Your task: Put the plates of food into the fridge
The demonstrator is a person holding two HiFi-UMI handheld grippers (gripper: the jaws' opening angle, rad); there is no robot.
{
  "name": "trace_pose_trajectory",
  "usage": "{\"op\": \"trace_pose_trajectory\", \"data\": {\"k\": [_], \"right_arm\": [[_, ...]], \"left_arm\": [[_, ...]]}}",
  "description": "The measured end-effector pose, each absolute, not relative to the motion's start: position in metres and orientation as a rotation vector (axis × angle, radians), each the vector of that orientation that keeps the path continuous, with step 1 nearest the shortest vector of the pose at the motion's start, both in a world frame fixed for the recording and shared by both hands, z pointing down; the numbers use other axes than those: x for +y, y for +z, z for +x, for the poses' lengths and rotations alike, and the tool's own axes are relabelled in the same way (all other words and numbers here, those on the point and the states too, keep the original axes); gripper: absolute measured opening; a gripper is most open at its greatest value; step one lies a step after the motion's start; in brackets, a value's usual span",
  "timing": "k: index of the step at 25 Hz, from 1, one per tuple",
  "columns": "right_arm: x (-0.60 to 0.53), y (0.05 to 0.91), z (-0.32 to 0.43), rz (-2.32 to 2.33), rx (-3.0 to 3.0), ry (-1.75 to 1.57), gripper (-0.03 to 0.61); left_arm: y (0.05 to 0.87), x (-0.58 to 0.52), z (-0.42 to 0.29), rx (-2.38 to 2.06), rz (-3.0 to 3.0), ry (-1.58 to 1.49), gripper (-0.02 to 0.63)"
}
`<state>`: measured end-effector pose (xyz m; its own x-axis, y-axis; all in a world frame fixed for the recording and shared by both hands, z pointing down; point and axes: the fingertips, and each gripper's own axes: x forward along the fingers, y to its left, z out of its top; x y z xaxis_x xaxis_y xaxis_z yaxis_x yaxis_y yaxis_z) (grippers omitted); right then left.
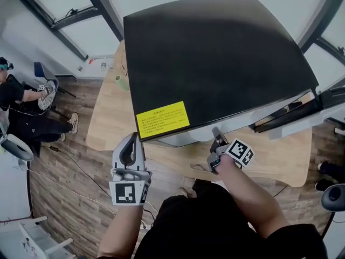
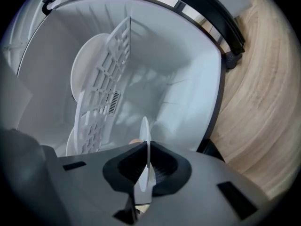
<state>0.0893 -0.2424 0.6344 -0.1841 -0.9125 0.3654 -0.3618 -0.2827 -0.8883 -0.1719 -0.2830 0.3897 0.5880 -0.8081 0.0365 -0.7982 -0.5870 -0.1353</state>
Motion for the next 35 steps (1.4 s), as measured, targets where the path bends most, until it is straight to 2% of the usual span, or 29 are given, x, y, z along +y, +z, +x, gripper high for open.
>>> {"op": "trace_pose_trajectory", "data": {"k": [22, 32, 35], "right_arm": [[-0.285, 0.654, 0.069, -1.832, 1.744, -1.5, 0.034], [-0.276, 0.661, 0.077, -2.063, 1.792, -1.484, 0.114], [-0.273, 0.659, 0.079, -2.077, 1.781, -1.472, 0.117]], "left_arm": [[0.39, -0.298, -0.216, 1.525, -2.62, -0.19, 0.003], [0.381, -0.294, -0.225, 1.504, -2.609, -0.184, 0.005], [0.38, -0.293, -0.224, 1.492, -2.618, -0.175, 0.005]]}}
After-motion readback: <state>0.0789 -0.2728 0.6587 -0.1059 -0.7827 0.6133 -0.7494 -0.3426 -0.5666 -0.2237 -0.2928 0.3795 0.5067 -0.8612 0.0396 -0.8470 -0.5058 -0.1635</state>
